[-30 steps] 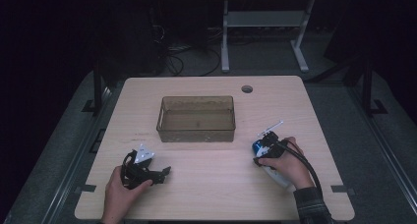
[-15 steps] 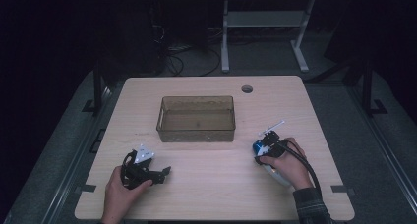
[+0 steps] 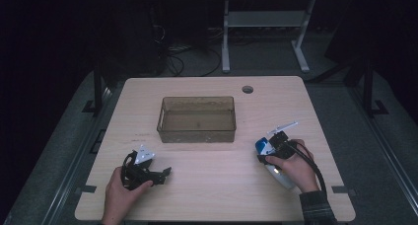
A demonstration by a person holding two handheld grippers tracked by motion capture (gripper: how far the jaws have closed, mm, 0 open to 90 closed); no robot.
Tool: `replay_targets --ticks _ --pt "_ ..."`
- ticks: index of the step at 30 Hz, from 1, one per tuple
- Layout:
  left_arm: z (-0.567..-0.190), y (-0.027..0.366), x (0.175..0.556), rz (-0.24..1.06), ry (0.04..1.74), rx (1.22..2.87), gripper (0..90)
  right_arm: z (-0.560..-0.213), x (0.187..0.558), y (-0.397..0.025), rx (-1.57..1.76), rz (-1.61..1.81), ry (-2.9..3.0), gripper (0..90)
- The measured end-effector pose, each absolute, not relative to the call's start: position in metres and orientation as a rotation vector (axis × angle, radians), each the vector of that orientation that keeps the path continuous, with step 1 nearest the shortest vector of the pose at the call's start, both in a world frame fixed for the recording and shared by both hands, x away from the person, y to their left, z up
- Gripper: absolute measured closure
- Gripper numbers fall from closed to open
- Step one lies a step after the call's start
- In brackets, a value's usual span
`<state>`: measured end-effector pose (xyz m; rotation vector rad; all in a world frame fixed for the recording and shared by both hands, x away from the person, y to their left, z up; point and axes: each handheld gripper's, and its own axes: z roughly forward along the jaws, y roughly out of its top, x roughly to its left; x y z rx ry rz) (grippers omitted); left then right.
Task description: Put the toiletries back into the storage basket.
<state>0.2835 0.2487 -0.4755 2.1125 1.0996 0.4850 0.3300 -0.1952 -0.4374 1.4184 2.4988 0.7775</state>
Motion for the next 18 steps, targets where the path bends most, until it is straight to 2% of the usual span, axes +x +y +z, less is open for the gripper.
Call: replay_targets --ticks 18 --pt "-0.476 0.249 0.283 0.482 1.097 2.114 12.7 -0.424 0.299 -0.226 1.406 1.114 2.333 33.5"
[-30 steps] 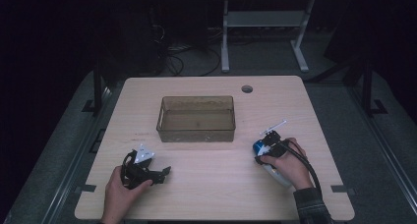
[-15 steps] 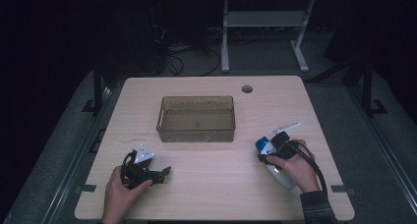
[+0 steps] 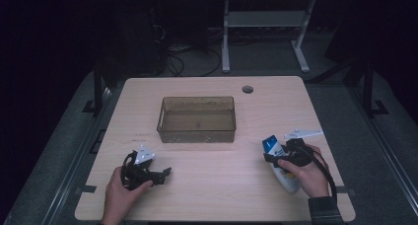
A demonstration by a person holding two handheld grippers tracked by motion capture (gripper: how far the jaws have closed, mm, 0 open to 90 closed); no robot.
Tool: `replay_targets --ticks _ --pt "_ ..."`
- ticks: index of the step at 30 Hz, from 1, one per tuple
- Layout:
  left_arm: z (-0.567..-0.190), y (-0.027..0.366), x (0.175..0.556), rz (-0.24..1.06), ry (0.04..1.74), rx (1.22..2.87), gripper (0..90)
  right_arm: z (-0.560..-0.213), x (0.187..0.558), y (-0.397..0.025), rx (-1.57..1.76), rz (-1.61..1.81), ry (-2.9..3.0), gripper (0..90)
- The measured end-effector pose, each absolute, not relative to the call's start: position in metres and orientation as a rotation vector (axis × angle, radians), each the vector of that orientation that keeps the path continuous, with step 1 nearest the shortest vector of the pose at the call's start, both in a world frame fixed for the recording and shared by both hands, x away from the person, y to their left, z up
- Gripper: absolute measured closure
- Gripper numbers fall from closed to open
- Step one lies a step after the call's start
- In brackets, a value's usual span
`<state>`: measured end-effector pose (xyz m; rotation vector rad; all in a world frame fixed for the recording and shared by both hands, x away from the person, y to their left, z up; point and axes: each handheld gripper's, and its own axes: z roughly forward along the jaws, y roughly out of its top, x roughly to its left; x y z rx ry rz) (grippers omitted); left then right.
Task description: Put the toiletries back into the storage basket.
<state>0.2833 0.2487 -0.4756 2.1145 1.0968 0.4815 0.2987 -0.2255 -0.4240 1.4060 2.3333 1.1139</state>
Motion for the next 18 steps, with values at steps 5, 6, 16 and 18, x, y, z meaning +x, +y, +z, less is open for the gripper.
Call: replay_targets --ticks 5,6,16,18 --pt "-0.476 0.249 0.283 0.482 1.097 2.114 12.7 -0.422 0.292 -0.236 1.404 1.193 2.288 33.5" --pt "-0.476 0.249 0.283 0.481 1.097 2.114 12.7 -0.422 0.291 -0.238 1.403 1.212 2.277 33.5" --pt "-0.476 0.249 0.283 0.482 1.097 2.114 12.6 -0.415 0.278 -0.253 1.359 1.350 2.191 33.6" --pt "-0.476 0.249 0.283 0.482 1.097 2.114 12.7 -0.413 0.276 -0.255 1.346 1.369 2.180 33.7"
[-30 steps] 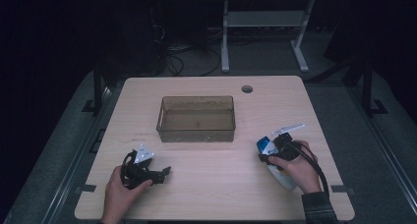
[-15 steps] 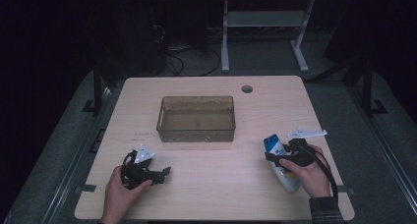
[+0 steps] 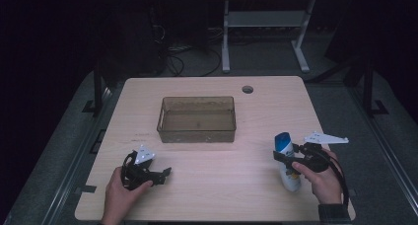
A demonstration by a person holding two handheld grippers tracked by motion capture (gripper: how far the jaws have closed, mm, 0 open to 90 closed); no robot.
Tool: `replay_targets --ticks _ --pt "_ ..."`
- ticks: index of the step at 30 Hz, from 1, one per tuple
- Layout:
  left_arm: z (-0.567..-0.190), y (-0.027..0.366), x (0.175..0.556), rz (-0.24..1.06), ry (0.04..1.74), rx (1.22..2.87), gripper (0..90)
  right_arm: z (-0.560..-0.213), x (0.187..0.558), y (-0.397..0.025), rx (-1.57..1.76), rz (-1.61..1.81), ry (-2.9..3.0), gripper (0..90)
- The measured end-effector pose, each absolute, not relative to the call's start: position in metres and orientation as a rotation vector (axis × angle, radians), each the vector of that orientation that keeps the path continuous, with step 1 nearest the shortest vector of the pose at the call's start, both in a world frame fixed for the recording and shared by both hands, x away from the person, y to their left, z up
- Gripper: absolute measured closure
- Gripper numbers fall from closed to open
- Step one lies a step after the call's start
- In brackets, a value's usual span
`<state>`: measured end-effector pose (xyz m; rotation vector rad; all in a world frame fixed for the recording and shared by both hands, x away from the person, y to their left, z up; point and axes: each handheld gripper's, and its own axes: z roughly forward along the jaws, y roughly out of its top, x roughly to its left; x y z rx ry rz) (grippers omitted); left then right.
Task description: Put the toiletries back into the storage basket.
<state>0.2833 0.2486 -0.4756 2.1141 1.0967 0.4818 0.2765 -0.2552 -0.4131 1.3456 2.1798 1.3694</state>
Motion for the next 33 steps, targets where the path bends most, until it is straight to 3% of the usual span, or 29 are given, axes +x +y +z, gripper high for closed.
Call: replay_targets --ticks 33 --pt "-0.476 0.249 0.283 0.482 1.097 2.113 12.6 -0.380 0.280 -0.250 1.220 1.532 2.070 33.7"
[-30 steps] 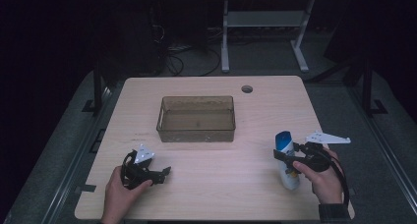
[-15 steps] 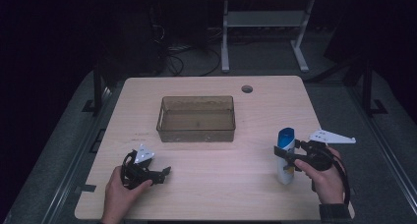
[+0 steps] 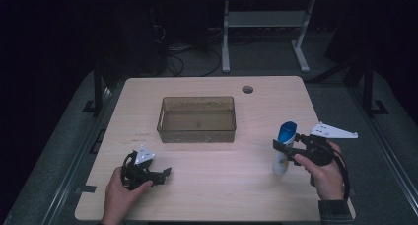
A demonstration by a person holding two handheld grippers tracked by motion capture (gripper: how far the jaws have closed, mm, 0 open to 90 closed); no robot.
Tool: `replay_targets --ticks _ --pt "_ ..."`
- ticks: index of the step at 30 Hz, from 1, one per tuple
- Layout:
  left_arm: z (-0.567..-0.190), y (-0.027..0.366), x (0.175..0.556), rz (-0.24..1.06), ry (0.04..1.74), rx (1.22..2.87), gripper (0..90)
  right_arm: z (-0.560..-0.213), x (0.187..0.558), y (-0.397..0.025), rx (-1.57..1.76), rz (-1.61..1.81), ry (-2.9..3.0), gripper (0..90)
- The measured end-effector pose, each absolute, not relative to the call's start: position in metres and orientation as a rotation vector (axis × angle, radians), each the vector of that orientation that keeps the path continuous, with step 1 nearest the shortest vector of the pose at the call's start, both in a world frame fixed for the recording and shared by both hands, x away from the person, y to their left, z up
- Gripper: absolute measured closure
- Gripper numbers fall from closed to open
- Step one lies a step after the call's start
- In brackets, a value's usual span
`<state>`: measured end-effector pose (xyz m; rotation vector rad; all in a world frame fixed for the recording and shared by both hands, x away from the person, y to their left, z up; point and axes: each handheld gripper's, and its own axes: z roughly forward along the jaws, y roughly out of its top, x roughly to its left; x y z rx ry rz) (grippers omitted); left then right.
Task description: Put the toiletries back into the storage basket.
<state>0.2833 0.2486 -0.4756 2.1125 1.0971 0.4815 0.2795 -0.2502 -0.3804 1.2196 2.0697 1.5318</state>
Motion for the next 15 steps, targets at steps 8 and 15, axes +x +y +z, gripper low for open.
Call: replay_targets --ticks 8,15 --pt "-0.476 0.248 0.283 0.482 1.099 2.108 12.6 -0.372 0.286 -0.244 1.185 1.555 2.067 33.6" --pt "-0.476 0.248 0.283 0.480 1.099 2.111 12.6 -0.366 0.295 -0.234 1.164 1.584 2.063 33.7"
